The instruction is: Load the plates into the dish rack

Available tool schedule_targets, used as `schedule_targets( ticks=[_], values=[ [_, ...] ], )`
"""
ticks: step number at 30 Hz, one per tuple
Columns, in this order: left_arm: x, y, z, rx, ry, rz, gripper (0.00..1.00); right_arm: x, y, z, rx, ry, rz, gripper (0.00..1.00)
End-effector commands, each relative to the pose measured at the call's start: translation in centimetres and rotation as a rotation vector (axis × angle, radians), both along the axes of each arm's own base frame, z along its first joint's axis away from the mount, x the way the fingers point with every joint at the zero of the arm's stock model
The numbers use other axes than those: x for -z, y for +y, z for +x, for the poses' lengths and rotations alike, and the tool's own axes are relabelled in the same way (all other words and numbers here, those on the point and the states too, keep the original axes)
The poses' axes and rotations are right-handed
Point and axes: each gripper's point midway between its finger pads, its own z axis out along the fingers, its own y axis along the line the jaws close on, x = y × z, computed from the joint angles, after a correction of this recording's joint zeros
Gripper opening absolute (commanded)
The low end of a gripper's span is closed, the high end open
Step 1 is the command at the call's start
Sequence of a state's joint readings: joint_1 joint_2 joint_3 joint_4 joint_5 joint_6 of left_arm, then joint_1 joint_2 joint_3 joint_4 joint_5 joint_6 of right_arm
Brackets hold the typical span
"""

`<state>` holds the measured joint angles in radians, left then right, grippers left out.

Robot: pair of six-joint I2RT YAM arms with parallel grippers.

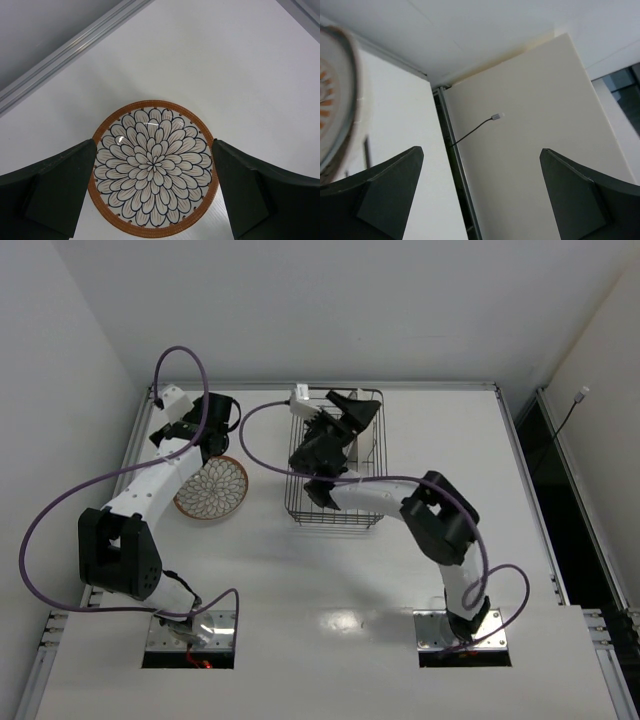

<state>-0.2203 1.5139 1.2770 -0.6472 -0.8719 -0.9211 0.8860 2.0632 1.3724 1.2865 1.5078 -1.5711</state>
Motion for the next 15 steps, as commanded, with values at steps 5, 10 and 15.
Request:
schedule_targets(
  ticks=[5, 10, 15],
  values=[
    [-1.4, -0.1, 0.4, 0.013, -0.05, -0.003, 0.99, -9.1, -6.8, -7.3, 0.155, -0.281, 0.74, 1.0],
    [-1.1, -0.3, 0.7, 0.023, -0.043, -0.005, 0.99, -15.1, -10.5, -8.5, 0.111, -0.465, 0.813, 1.0],
    [-0.9, -0.6, 0.7, 0.036, -0.04, -0.018, 0.99, -19.7, -13.6, -8.2, 0.126, -0.627, 0.808, 1.0]
  ],
)
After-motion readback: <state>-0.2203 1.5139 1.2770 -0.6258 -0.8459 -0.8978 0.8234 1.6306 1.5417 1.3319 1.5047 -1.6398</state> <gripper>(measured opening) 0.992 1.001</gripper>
